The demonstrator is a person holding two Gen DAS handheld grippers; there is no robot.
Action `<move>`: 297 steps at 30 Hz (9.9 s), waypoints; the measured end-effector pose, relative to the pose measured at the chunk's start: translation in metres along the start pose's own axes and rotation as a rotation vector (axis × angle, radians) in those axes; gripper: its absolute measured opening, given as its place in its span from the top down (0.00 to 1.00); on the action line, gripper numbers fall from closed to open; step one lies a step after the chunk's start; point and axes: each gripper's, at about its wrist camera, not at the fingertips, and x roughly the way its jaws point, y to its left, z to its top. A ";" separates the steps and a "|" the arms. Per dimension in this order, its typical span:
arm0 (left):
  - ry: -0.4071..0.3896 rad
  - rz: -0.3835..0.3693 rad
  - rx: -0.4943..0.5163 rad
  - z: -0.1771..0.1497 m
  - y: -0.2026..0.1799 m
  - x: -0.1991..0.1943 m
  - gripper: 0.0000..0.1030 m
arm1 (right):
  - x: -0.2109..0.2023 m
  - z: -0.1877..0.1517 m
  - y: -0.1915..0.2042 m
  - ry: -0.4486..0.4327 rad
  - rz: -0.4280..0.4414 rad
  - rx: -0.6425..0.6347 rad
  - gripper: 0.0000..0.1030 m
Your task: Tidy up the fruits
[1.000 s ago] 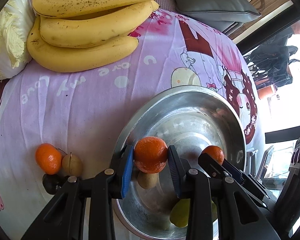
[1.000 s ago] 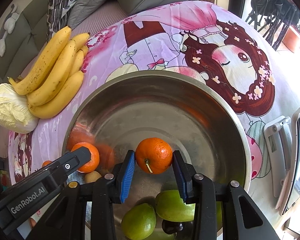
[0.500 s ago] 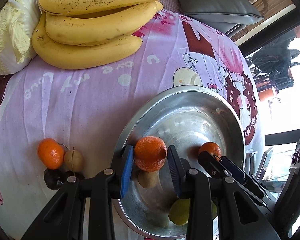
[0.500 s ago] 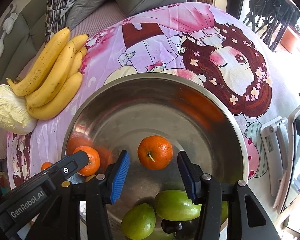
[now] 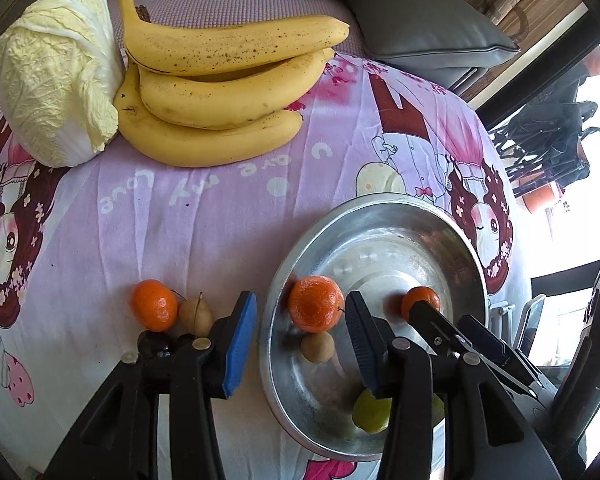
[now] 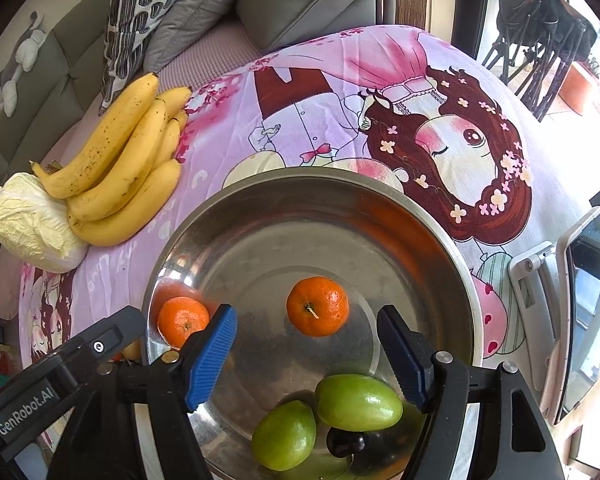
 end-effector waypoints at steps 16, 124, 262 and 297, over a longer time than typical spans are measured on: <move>0.005 0.129 -0.135 -0.011 0.059 0.006 0.27 | 0.011 -0.005 0.015 0.032 -0.007 -0.053 0.16; -0.075 0.205 -0.417 -0.039 0.182 -0.048 0.10 | 0.021 -0.029 0.142 0.061 0.200 -0.325 0.00; 0.067 -0.185 -0.487 -0.040 0.171 0.019 0.72 | 0.045 -0.049 0.154 0.176 0.185 -0.434 0.61; 0.072 -0.121 -0.465 -0.035 0.167 0.025 0.71 | 0.058 -0.054 0.169 0.154 0.104 -0.491 0.69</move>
